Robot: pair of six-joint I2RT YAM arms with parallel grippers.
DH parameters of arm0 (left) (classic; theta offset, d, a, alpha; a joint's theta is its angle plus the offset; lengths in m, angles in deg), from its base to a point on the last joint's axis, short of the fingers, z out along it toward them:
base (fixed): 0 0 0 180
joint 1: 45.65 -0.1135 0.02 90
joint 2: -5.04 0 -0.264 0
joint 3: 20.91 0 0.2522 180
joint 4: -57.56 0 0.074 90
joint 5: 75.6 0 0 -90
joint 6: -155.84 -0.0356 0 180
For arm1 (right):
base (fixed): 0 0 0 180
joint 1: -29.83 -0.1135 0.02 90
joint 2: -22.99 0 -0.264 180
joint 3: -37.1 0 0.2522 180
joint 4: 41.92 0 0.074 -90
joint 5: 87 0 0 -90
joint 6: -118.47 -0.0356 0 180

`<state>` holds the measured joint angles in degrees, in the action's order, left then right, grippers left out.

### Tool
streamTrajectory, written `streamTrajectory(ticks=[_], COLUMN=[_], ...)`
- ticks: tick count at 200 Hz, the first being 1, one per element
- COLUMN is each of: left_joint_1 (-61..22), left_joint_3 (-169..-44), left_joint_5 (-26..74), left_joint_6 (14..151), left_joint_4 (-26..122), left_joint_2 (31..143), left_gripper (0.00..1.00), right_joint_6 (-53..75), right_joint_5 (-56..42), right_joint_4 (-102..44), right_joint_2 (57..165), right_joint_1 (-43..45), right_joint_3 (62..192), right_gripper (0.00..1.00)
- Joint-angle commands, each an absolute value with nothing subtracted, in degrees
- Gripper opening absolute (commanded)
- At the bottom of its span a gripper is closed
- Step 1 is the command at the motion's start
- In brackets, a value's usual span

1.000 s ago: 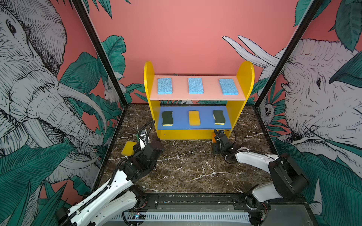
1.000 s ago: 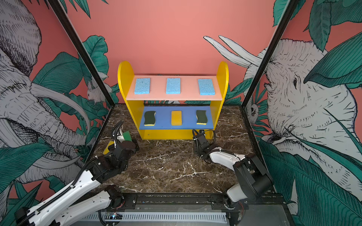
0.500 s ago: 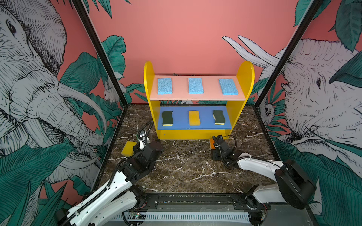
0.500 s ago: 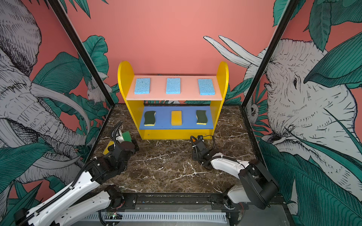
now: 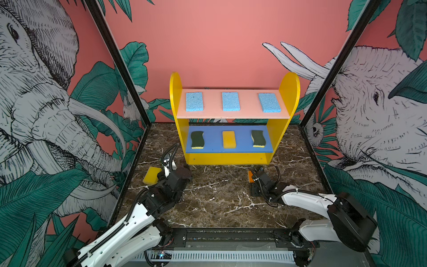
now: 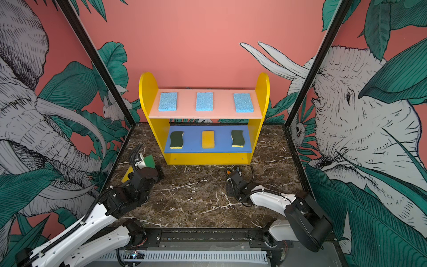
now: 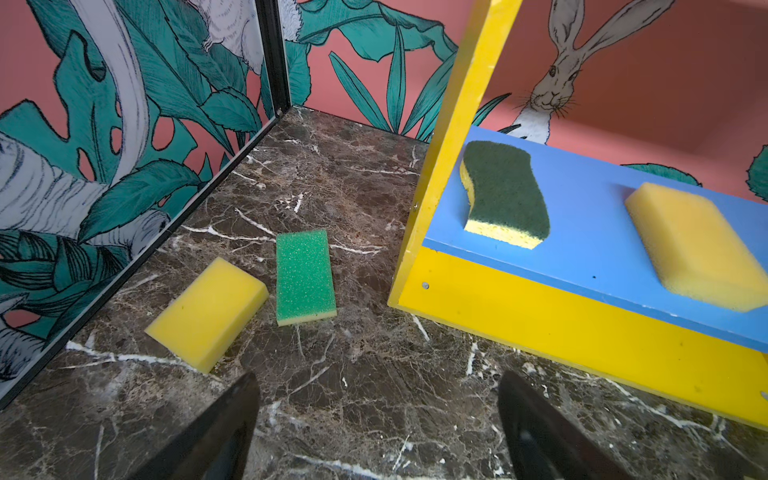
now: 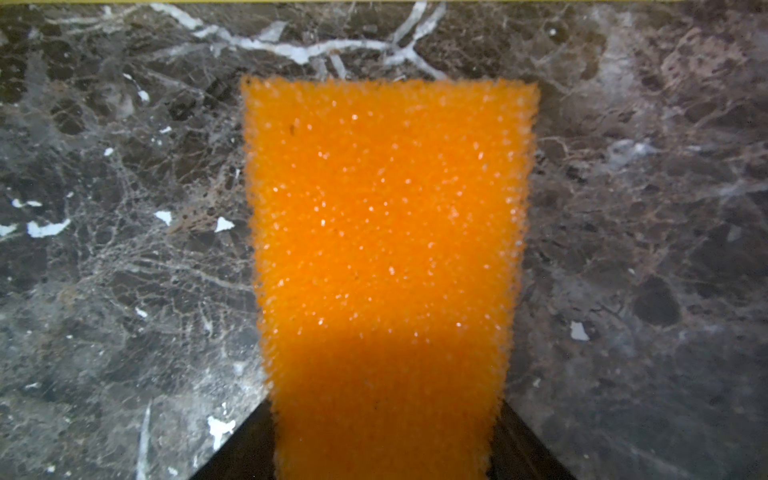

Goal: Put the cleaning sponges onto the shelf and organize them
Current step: 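Lower the held orange sponge to the table in front of the shelf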

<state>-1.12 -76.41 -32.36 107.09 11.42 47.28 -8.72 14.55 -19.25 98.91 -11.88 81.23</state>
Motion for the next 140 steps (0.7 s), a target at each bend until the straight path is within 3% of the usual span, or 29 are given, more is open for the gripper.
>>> streamTrajectory(ticks=[1,73,140], left_joint_1=[-1.30,-1.29,-1.28], left_joint_3=[-76.74,-77.91,-79.34], left_joint_5=[-31.89,-30.38,-27.84], left_joint_6=[109.04,109.01,107.19], left_joint_4=[9.96,8.99,8.68], left_joint_2=[47.00,46.93,46.39], left_gripper=[0.91,0.91,0.91], right_joint_6=[-9.35,-8.66,-10.08], right_joint_5=[16.27,16.74,23.48], right_joint_4=[-19.00,-18.71,-20.93], right_joint_2=[98.27,101.54,93.79], right_joint_1=[-12.48,-12.88,-16.84], right_joint_3=[80.50,81.76,77.59], right_gripper=[0.71,0.76,0.81])
